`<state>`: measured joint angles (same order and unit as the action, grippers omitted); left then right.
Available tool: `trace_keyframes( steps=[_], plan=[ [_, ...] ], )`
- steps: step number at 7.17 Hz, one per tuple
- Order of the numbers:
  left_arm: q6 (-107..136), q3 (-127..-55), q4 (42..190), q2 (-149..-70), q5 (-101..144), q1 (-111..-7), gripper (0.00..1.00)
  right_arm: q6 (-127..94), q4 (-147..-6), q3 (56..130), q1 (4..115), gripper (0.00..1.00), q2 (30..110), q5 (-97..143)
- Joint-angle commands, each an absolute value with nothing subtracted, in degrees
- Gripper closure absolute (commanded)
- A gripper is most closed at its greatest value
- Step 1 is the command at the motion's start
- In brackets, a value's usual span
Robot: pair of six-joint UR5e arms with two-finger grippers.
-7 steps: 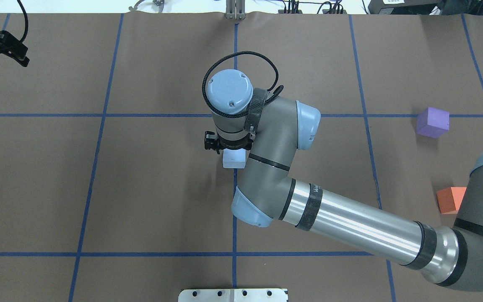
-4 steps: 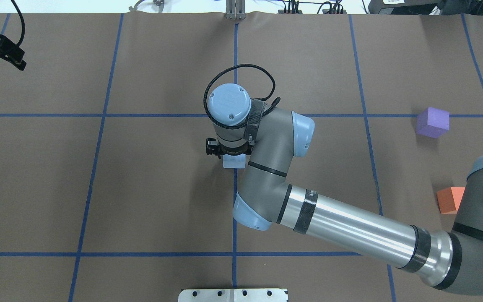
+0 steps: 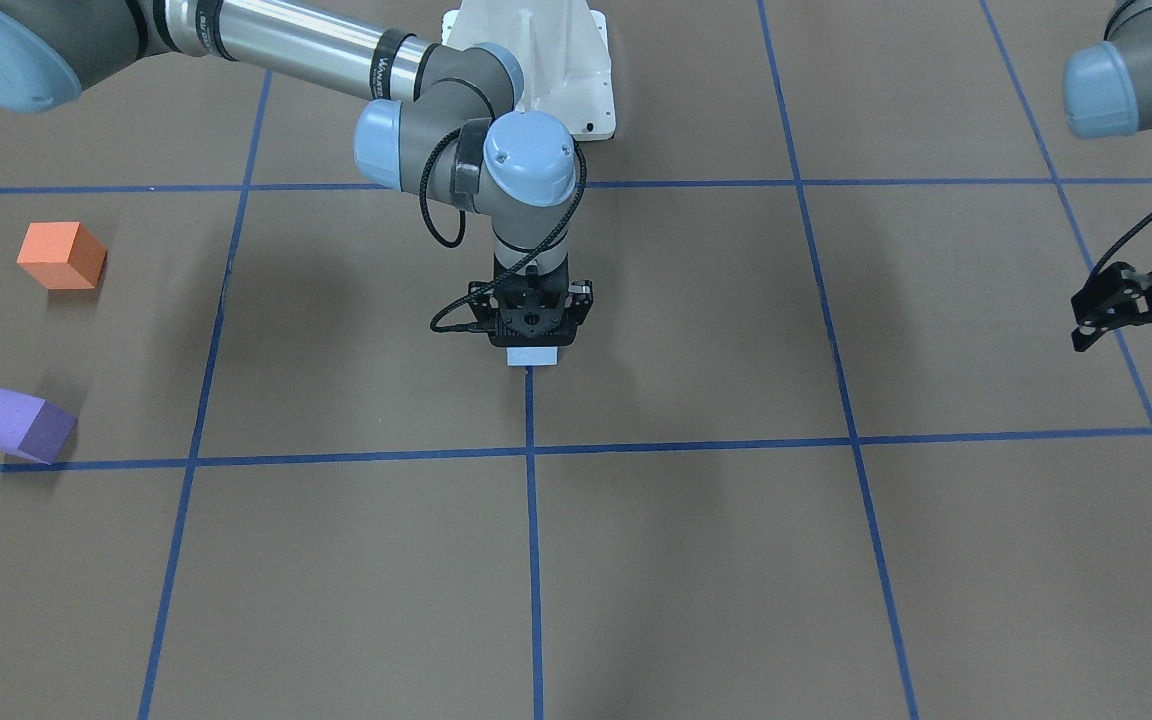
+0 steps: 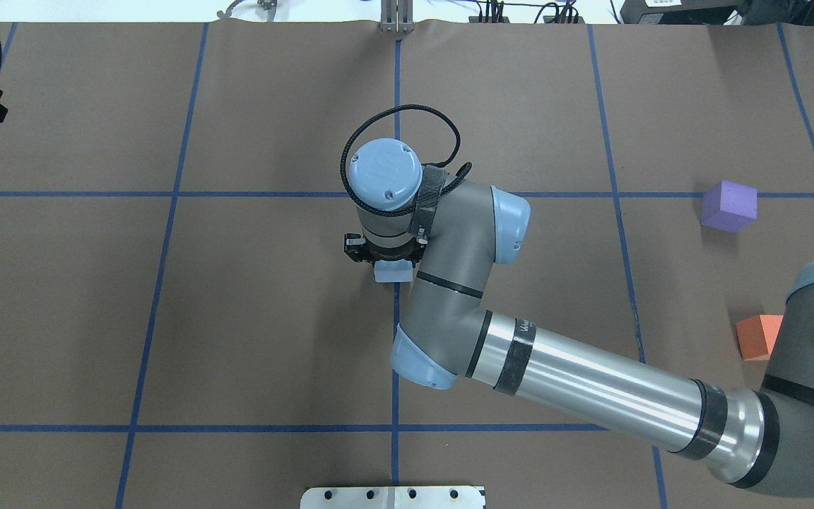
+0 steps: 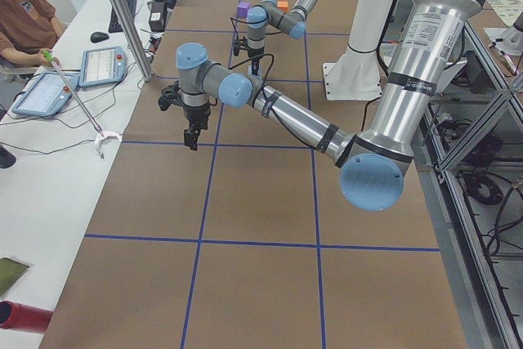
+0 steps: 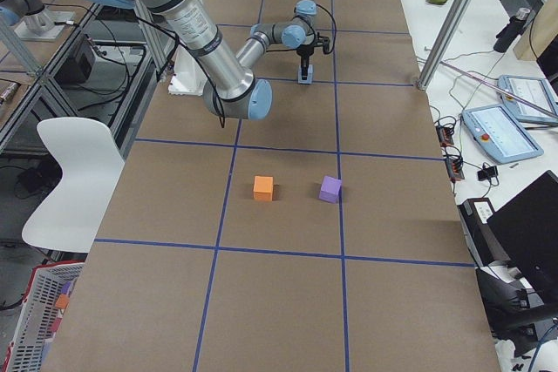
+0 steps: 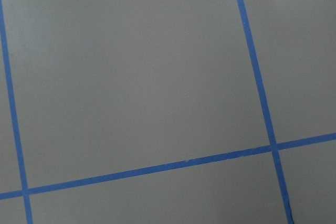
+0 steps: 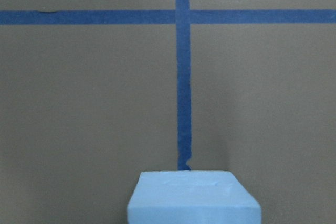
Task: Place blue block between orange and purple blocks
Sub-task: 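Lower the right gripper and grasp the light blue cube, then carry the light blue cube with the right gripper toward the purple cube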
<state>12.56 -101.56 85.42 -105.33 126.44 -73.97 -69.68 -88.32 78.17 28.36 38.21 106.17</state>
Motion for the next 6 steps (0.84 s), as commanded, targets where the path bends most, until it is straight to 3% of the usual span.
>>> trace_keyframes(
  steps=[1, 4, 6],
  plan=[
    [-0.14, -101.25, 86.04, -98.65, 126.47, -79.51, 0.00, -69.09, -94.26, 88.44, 30.75, 1.00, 41.63, 106.70],
    [-10.43, -98.55, 86.22, -92.57, 132.24, -87.27, 0.00, -54.11, -94.14, 108.04, 42.75, 1.00, 61.01, 115.10],
    [-10.28, -95.55, 89.63, -92.37, 131.93, -89.03, 0.00, -45.05, -93.95, 110.83, 53.03, 1.00, 70.80, 122.05]
  ],
)
